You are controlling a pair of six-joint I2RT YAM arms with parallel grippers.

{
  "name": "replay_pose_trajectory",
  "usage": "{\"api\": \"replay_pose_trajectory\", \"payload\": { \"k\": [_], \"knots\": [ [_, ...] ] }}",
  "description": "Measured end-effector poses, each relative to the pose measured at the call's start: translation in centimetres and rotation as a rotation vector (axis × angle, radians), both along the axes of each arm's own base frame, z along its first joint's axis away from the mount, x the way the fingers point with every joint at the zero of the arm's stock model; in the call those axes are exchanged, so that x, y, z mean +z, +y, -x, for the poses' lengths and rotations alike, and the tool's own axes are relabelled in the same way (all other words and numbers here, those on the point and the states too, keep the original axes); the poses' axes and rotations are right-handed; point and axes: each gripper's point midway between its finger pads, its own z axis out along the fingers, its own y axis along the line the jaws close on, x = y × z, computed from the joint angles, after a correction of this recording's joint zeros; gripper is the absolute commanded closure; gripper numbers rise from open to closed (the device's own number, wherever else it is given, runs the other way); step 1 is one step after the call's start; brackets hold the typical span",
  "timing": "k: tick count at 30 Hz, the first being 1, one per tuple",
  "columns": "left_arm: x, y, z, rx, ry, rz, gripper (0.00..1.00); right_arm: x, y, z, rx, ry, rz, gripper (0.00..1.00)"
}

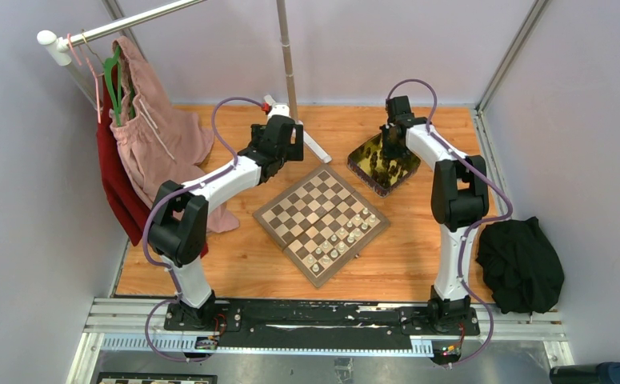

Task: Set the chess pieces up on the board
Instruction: Pick up the chess piece from the storage box.

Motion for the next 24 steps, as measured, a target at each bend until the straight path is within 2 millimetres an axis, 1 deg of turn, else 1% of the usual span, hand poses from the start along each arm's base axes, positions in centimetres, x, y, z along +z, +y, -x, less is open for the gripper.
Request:
{"api": "replay_pose_trajectory", "payload": {
  "k": [7,13,17,21,24],
  "knots": [
    [0.0,0.0,0.0,0.000,0.000,0.000,0.00,0.3,0.0,-0.2,0.000,-0.007,-0.001,1.00],
    [-0.2,0.1,0.1,0.001,0.005,-0.002,0.00,1.4,0.2,-0.9,0.001,-0.039,-0.008,1.00],
    [-0.5,0.2,0.3,0.001,0.011,-0.006,0.00,1.8,0.2,-1.0,0.002,-0.048,-0.009,1.00],
    [-0.3,0.5,0.7,0.005,0.009,-0.008,0.00,3.0,0.6,-1.0,0.017,-0.071,-0.011,1.00],
    [0.3,1.1,1.3,0.020,0.000,-0.008,0.00,4.3,1.6,-0.8,0.044,-0.099,-0.011,1.00]
  ]
}}
